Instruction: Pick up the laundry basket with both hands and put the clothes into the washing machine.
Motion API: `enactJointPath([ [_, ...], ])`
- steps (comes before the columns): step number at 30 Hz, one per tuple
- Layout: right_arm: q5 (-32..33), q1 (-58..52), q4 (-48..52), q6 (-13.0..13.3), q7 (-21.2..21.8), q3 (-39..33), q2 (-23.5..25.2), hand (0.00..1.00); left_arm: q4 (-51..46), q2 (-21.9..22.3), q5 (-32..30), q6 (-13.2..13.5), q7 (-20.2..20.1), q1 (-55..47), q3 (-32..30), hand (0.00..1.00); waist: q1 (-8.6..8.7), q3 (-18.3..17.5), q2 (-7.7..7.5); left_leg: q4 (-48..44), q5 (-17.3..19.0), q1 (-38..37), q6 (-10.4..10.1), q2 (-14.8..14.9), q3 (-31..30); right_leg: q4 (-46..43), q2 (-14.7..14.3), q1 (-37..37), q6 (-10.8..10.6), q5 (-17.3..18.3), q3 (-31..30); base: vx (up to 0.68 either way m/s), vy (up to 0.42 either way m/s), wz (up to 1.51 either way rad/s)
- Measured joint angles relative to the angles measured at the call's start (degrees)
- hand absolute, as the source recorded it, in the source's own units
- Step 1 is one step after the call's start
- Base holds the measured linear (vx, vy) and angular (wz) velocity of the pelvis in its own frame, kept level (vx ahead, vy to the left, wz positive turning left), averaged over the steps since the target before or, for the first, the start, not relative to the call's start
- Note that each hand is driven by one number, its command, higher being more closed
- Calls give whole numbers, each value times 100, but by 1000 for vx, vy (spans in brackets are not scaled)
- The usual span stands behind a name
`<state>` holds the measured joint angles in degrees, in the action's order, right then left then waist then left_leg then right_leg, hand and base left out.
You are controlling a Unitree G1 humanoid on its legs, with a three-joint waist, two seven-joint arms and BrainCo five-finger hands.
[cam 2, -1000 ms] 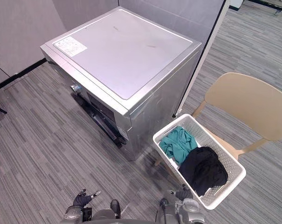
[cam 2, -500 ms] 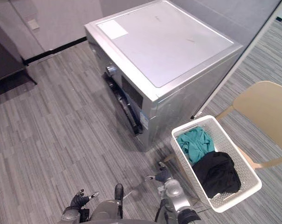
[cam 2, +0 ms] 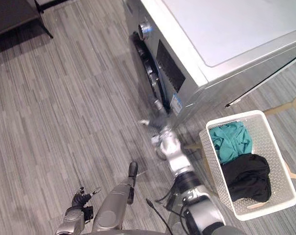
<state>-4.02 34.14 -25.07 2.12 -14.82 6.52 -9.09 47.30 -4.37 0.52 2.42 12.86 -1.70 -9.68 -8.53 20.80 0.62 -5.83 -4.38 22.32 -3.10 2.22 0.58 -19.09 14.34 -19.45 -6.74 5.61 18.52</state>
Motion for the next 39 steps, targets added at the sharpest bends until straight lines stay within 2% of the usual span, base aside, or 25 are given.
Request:
enactJointPath([
  [4, 126, 432, -337, -9, -27, -6, -90, 0, -94, 2, 8, 63, -1, 66, 13, 0, -11, 96, 18, 184, -125, 106, -38, -23, -82, -159, 40, -210, 10, 108, 33, 30, -61, 13],
  [8, 407, 929, -1086, 72, 16, 13, -268, 0, -110, -6, 142, 70, -10, 198, 66, 0, -45, 301, 89, 271, -235, 279, -77, -28, -209, -313, 47, -417, 61, 182, 50, -1, -57, 14],
  [12, 645, 1178, -1750, -91, 178, 94, -380, 0, -78, -18, 170, 72, -25, 485, 162, 0, -101, 327, 110, 381, -376, 559, -113, -20, -381, -462, 54, -708, 102, 251, 180, -15, -73, 17],
  [16, 958, 1416, -1823, -94, 148, 236, -370, 0, -124, -9, 344, 75, -23, 652, 294, 0, -187, 335, 115, 386, -417, 747, -166, -23, -539, -626, 74, -863, 126, 377, 298, 10, -79, 23],
  [21, 1125, 1641, -1860, -153, -5, 927, 84, 0, -218, 29, 455, 70, -4, 777, 287, 0, -212, 336, 116, 395, -447, 850, -214, -39, -811, -810, 86, -878, 162, 584, 478, 46, -86, 25],
  [22, 1123, 1782, -1859, -183, -5, 1244, 265, 0, -272, 39, 454, 68, -1, 800, 287, 0, -248, 336, 116, 395, -450, 862, -222, -48, -850, -844, 77, -876, 175, 633, 528, 49, -85, 16],
  [23, 1131, 1965, -1859, -326, -53, 1331, 468, 0, -306, 63, 452, 69, 2, 857, 288, 0, -341, 336, 116, 396, -458, 868, -241, -41, -893, -895, 80, -868, 178, 701, 583, 55, -116, 24],
  [26, 1124, 2439, -1615, -342, 17, 1693, 702, 0, -381, 90, 454, 71, 14, 994, 341, 0, -489, 336, 117, 395, -508, 877, -319, -24, -1107, -933, 102, -692, 209, 851, 886, 50, -105, 48],
  [28, 1138, 2769, -1120, -247, 54, 1691, 871, 0, -497, 92, 460, 80, 51, 1008, 458, 0, -577, 335, 116, 395, -530, 877, -352, -43, -1204, -1054, 175, -558, 215, 1015, 1137, 46, -103, 75],
  [29, 1197, 3200, -791, -138, 87, 1614, 948, 0, -524, 101, 484, 96, 91, 1020, 521, 0, -714, 336, 117, 395, -551, 886, -385, -75, -1315, -1122, 198, -512, 228, 1107, 1222, 25, -90, 51],
  [30, 1251, 3360, -693, -58, 107, 1565, 968, 0, -519, 101, 503, 96, 103, 1020, 521, 0, -760, 336, 117, 395, -555, 887, -390, -87, -1347, -1138, 210, -478, 229, 1143, 1284, 23, -93, 53],
  [33, 1546, 4015, -475, 311, 2, 954, 964, 0, -508, 82, 571, 127, 112, 1009, 506, 0, -905, 335, 116, 408, -587, 893, -437, -184, -1519, -1306, 327, -391, 194, 1326, 1467, 2, -50, 46],
  [35, 1701, 4105, -475, 417, -47, 648, 783, 0, -507, 85, 589, 127, 110, 1000, 506, 0, -961, 335, 116, 411, -588, 893, -436, -220, -1543, -1384, 374, -401, 194, 1359, 1477, -32, -21, 16],
  [39, 1805, 3968, -479, 406, -175, 591, 289, 0, -502, 37, 613, 126, 110, 998, 525, 0, -877, 335, 117, 591, -704, 894, -473, -154, -1406, -1398, 342, -603, 191, 1315, 1267, -55, -10, -15],
])
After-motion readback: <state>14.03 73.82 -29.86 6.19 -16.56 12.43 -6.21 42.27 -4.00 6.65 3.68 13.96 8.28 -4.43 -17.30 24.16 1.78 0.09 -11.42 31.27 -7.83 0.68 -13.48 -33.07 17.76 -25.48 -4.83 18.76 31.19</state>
